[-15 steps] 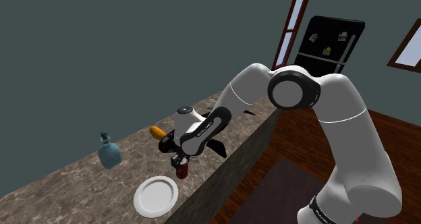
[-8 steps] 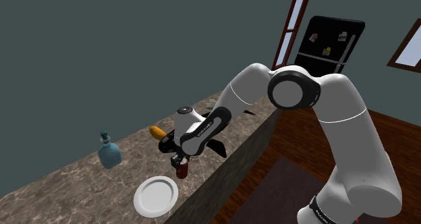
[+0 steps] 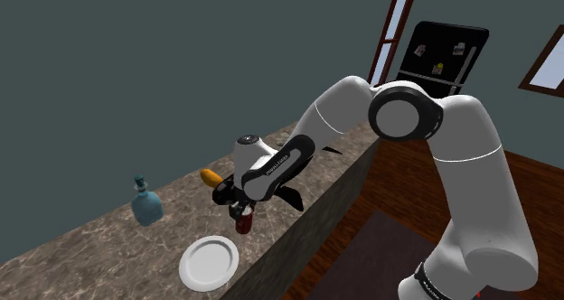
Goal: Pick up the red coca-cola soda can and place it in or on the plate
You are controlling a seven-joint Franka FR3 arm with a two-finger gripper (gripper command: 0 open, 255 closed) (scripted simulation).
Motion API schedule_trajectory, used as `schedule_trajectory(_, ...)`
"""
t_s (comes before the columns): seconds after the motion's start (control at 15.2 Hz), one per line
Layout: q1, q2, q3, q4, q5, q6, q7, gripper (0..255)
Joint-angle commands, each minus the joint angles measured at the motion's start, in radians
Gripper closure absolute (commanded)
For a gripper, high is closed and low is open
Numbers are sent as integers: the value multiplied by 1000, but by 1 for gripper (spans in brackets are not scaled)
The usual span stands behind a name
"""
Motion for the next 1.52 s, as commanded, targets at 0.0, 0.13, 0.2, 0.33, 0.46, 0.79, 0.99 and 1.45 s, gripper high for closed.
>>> schedule_trajectory(0.0, -3, -20, 4, 0, 4, -19, -3, 255)
schedule_trajectory(0.13, -6, -42, 8, -6, 8, -36, -5, 255)
schedule_trajectory(0.2, -7, -53, 10, -8, 10, -45, -7, 255)
schedule_trajectory(0.33, -10, -74, 13, -12, 14, -62, -9, 255)
schedule_trajectory(0.46, -13, -96, 17, -15, 18, -80, -12, 255)
schedule_trajectory(0.79, 39, -103, 29, 23, 17, -126, 48, 255)
schedule_trajectory(0.99, 91, -89, 38, 73, 11, -162, 108, 255)
schedule_trajectory(1.45, 207, -30, 54, 229, -2, -260, 232, 255)
